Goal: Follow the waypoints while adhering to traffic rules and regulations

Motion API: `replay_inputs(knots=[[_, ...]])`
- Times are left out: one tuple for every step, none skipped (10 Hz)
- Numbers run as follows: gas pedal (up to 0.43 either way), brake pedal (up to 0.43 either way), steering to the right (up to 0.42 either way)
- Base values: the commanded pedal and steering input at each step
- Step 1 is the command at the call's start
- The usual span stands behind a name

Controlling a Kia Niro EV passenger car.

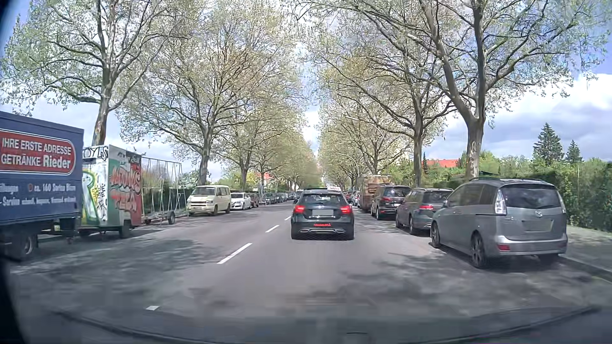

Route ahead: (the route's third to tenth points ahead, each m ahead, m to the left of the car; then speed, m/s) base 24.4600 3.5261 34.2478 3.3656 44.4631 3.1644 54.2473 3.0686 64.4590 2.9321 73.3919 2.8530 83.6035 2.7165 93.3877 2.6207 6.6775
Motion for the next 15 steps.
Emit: replay_inputs(knots=[[0.079, 0.024, -0.003], [0.087, 0.024, 0.000], [0.098, 0.024, 0.004], [0.130, 0.018, 0.003], [0.130, 0.024, 0.002], [0.130, 0.024, 0.002], [0.130, 0.024, 0.002], [0.130, 0.024, 0.002], [0.130, 0.024, 0.002], [0.130, 0.024, 0.002], [0.130, 0.024, 0.002], [0.118, 0.024, 0.003], [0.118, 0.024, 0.002], [0.118, 0.024, 0.002], [0.118, 0.024, 0.002]])
